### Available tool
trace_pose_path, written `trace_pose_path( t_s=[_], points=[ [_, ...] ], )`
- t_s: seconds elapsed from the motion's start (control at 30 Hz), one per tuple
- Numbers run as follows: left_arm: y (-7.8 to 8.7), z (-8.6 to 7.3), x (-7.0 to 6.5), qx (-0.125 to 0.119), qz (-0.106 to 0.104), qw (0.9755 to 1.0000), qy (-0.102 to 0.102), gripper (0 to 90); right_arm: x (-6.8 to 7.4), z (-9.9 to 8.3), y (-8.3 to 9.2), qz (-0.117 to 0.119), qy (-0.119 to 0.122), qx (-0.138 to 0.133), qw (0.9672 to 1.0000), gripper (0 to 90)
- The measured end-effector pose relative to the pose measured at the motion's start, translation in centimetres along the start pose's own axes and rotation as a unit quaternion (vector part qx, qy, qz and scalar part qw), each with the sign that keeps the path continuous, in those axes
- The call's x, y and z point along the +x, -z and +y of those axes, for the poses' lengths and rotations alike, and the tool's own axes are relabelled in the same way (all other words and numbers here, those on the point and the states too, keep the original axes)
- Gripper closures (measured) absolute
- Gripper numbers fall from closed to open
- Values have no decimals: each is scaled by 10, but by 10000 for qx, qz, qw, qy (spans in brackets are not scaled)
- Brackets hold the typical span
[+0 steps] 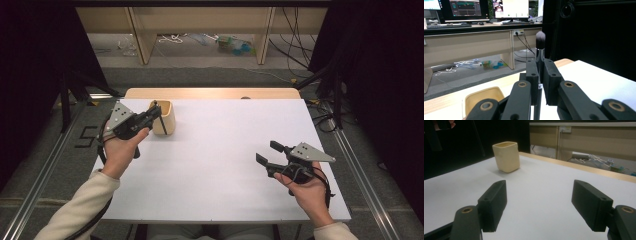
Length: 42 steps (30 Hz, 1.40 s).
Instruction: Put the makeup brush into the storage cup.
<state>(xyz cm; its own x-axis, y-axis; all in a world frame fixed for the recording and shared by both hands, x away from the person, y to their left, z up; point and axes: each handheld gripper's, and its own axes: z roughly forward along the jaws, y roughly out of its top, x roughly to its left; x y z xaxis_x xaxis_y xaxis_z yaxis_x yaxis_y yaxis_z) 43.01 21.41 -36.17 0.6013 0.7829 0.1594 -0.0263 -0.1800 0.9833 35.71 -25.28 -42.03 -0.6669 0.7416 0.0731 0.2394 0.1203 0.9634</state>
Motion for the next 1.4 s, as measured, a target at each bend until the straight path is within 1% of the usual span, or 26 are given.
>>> trace_pose_path(
  t_s=[0.03,0.1,0.13,0.17,0.27,0.4,0.43,0.6,0.63,0.7,0.8,0.87,0.93,1.07,1.17,1.2,1.27,1.3,1.4],
  points=[
    [0,0,1,4,11,10000,-12,839,0,0,0,38,-11,-12,10000,296],
    [0,0,1,14,26,10000,7,839,0,0,0,32,-24,-5,10000,296],
    [1,0,1,25,36,10000,3,839,1,0,0,53,-70,23,10000,295],
    [1,-1,2,27,41,10000,0,839,1,0,0,34,-18,11,10000,295],
    [1,-1,3,20,52,10000,1,839,2,0,-1,53,-29,-25,10000,295],
    [1,-1,5,42,83,10000,-27,839,1,-1,-1,66,-30,2,10000,295],
    [1,-1,5,48,88,9999,-25,839,1,-1,0,24,-5,-11,10000,295],
    [0,1,7,28,114,9999,-17,839,1,-2,0,1,2,-16,10000,295],
    [0,1,7,31,111,9999,-17,839,1,-2,1,22,-29,9,10000,294],
    [-1,1,8,37,121,9999,-6,839,1,-2,1,14,22,68,10000,294],
    [-1,0,10,63,150,9999,-20,839,2,-2,1,22,7,67,10000,294],
    [-2,0,10,45,189,9998,33,839,2,-2,1,62,-11,67,10000,294],
    [-2,0,12,35,177,9998,12,840,2,-2,1,68,-10,62,10000,294],
    [-3,1,13,27,203,9998,30,839,2,-3,1,67,3,64,10000,294],
    [-4,3,14,29,218,9998,33,839,3,-3,1,79,-27,37,10000,294],
    [-4,3,14,24,216,9998,38,839,3,-3,0,98,-27,-19,9999,294],
    [-5,4,15,31,235,9997,28,839,3,-3,0,97,-30,-10,9999,294],
    [-5,1,3,-25,488,9944,933,839,3,-3,0,77,-19,20,10000,293],
    [-6,2,5,-26,495,9944,932,839,3,-3,0,82,-13,21,10000,291]
  ],
)
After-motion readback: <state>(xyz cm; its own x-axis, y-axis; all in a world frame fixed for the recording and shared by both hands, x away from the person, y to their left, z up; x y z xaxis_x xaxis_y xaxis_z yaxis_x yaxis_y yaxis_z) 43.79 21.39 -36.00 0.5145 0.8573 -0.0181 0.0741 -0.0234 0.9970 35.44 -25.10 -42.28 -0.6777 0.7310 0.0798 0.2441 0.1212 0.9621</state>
